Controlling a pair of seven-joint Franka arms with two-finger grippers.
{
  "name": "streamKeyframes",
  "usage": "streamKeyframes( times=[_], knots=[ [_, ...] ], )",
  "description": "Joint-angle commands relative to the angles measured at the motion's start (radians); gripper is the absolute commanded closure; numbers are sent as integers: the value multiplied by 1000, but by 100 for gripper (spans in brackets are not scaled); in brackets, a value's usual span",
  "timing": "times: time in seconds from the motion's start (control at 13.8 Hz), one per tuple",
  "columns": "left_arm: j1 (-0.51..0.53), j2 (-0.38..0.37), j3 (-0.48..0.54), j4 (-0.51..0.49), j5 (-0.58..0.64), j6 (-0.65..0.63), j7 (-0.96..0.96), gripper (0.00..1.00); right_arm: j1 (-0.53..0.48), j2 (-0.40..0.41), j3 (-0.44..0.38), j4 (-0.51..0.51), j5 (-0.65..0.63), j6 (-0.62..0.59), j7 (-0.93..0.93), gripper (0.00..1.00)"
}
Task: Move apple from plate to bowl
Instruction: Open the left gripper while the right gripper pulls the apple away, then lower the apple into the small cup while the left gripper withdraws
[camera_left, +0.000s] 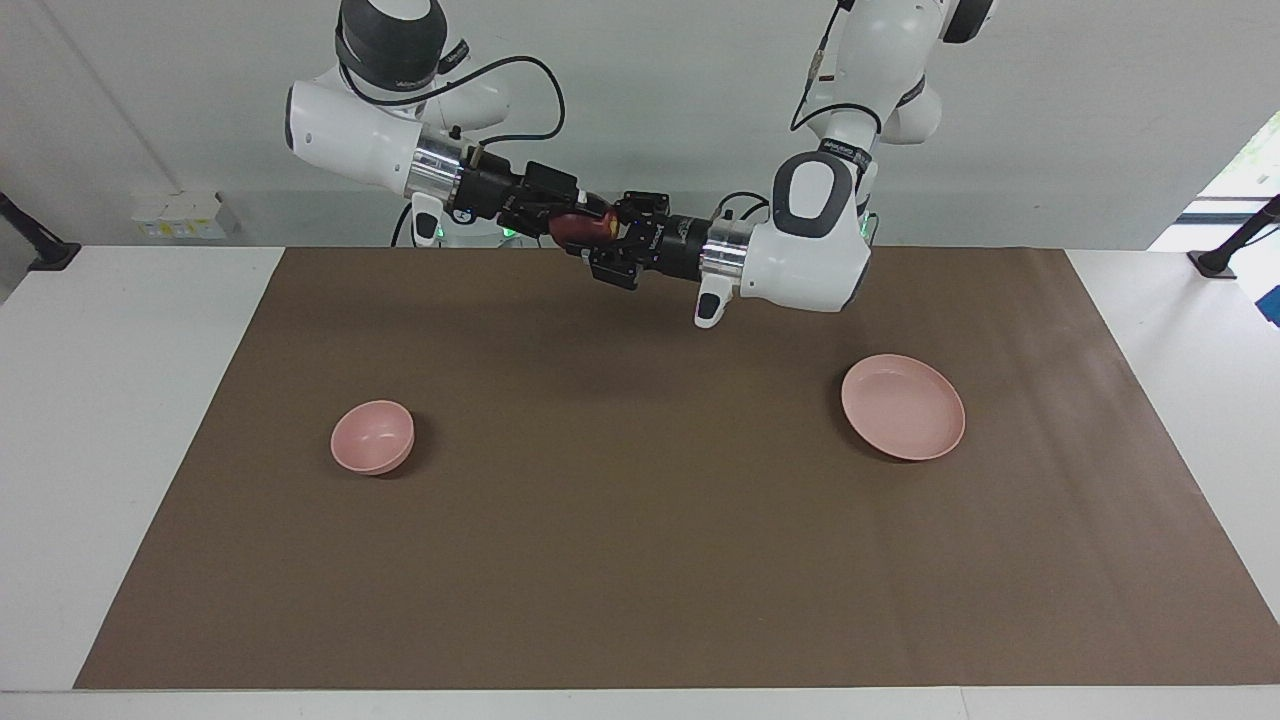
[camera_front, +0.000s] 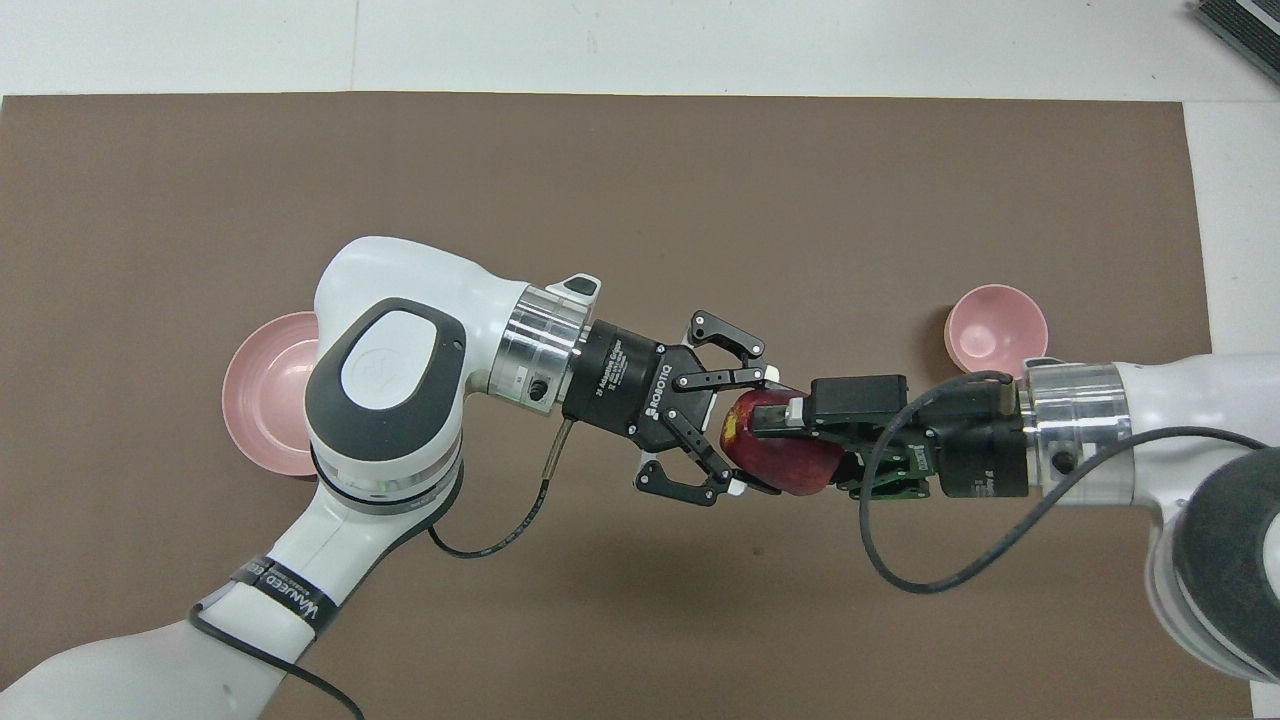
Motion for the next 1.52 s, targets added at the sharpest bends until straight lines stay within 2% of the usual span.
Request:
streamKeyframes(
  times=[0.0,0.14,0.36,0.58,0.72,1.01,1.23,1.44],
  knots=[
    [9,-17,11,-7,107,-34,-4,0,-61,19,2,29,-67,-36,-27,100],
    [13,-15,17,-5,189,-34,-6,0,-74,30,0,35,-185,-31,-46,100],
    [44,0,17,22,370,-40,22,0,-100,81,0,82,-493,-20,-99,100],
    [55,6,18,35,550,-54,170,0,-153,142,-2,93,-639,7,-243,100],
    [64,8,17,36,723,-63,275,0,-149,185,0,114,-818,80,-262,100],
    [96,8,17,42,1008,-96,466,0,-129,283,0,144,-1053,209,-258,100],
    [167,-6,18,59,1153,-192,745,0,-115,361,0,167,-1314,289,-245,100],
    [227,-23,18,59,1272,-232,925,0,-115,400,0,189,-1437,329,-235,100]
  ],
)
